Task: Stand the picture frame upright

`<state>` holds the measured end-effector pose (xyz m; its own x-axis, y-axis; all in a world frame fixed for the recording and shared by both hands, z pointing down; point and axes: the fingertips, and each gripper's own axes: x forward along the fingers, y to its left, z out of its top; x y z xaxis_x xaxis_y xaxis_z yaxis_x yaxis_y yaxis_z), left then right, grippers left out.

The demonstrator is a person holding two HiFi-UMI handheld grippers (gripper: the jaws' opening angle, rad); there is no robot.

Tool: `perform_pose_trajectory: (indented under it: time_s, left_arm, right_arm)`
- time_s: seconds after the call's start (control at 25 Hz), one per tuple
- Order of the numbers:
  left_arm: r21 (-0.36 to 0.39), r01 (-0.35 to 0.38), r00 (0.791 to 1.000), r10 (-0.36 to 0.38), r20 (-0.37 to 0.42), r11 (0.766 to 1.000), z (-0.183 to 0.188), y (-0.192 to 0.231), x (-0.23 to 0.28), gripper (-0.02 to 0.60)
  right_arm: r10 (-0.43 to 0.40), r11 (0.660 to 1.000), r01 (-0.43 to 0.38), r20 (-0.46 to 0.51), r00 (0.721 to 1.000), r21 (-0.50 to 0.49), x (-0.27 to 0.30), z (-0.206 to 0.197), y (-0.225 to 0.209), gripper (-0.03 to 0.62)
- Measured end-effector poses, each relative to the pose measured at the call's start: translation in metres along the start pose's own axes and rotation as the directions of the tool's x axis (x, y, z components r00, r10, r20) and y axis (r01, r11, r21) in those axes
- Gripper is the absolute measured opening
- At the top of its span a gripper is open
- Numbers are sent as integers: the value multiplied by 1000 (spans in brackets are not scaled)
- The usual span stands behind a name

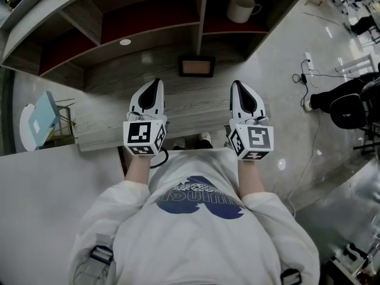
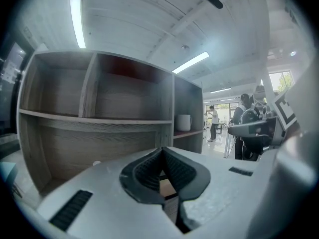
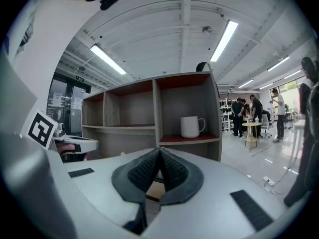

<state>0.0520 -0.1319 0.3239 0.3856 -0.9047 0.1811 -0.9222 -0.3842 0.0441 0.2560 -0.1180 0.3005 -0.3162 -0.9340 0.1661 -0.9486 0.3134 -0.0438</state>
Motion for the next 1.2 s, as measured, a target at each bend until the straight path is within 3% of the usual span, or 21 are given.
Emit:
perform_pose_trajectory:
  time_s: [0.28,1.2]
  left_arm:
    - [9,11,1000,-11,17,1000,7,4,2,6]
    - [10,12,999,-12,33,1000,19,14,4,6]
  right_arm:
    - [4,996,-2,15,1000,-91,6,9,11,-3]
    - [2,993,4,51,999,-115,15,20,6,-3]
